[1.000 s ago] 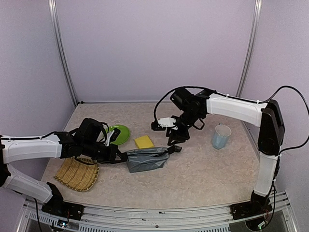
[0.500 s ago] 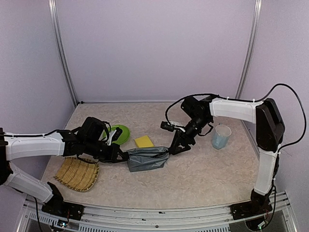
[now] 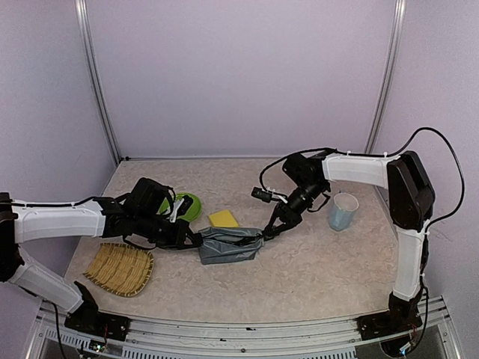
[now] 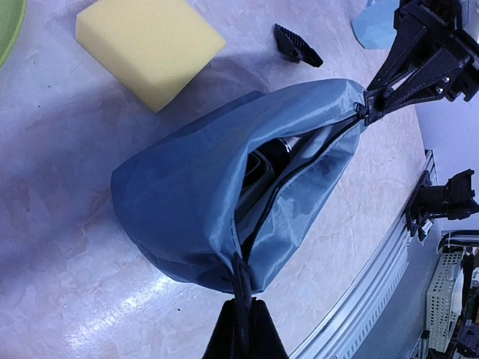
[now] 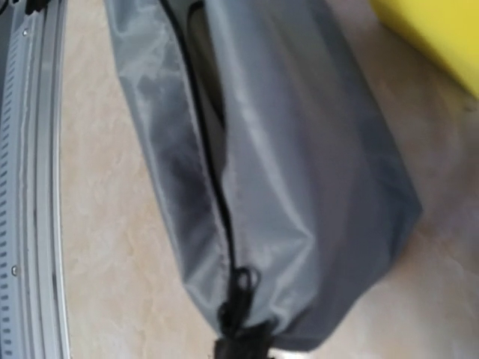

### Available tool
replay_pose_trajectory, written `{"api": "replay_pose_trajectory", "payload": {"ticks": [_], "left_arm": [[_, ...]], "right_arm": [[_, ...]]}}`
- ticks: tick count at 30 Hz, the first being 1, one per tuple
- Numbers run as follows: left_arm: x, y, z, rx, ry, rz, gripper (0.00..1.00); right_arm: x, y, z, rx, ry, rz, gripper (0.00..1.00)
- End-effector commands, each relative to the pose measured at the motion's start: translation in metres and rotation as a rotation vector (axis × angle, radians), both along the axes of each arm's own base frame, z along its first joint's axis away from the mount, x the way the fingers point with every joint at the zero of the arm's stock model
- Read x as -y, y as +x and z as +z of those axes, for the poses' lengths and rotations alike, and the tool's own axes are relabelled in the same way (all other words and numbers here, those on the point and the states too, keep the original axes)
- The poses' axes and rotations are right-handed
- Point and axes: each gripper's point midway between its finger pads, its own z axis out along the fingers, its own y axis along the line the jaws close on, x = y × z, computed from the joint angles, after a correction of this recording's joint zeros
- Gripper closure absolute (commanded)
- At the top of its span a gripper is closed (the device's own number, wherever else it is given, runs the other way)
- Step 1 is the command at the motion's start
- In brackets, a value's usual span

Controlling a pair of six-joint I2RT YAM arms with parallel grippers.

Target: Sort the hair-cutting tools

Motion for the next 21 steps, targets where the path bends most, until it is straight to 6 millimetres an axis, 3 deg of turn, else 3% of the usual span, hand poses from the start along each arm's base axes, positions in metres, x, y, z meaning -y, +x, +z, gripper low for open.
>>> {"api": "replay_pose_trajectory", "payload": {"ticks": [1, 3, 5, 7, 12, 14, 16, 19, 21], "left_arm": [[0.006, 0.008, 0.008, 0.032, -0.006, -0.018, 1.00], [0.007, 0.009, 0.008, 0.031, -0.002, -0.020, 1.00], [0.009, 0.009, 0.008, 0.028, -0.004, -0.026, 1.00], [0.012, 0.005, 0.013, 0.021, -0.014, -0.041, 1.00], [0.027, -0.011, 0.056, 0.056, -0.041, -0.096, 1.00], [0.030, -0.016, 0.063, 0.043, -0.067, -0.108, 1.00], [0.030, -0.021, 0.053, 0.019, -0.044, -0.126, 1.00], [0.032, -0.030, 0.007, -0.073, 0.002, -0.149, 1.00], [0.046, -0.046, -0.008, -0.107, 0.005, -0.204, 1.00]], "right_arm": [[0.005, 0.009, 0.001, 0.007, -0.006, -0.038, 0.81], [0.008, 0.011, -0.001, 0.018, -0.018, -0.045, 0.79], [0.009, 0.008, -0.001, 0.001, -0.020, -0.037, 0.94], [0.009, 0.002, 0.005, -0.026, -0.002, -0.019, 1.00], [0.022, -0.020, 0.048, 0.006, 0.065, 0.007, 1.00], [0.032, -0.027, 0.065, 0.026, 0.102, -0.004, 1.00], [0.045, -0.038, 0.069, 0.026, 0.128, -0.017, 1.00], [0.064, -0.057, 0.042, 0.036, 0.041, 0.009, 1.00], [0.075, -0.079, 0.034, -0.026, 0.021, 0.098, 1.00]]}}
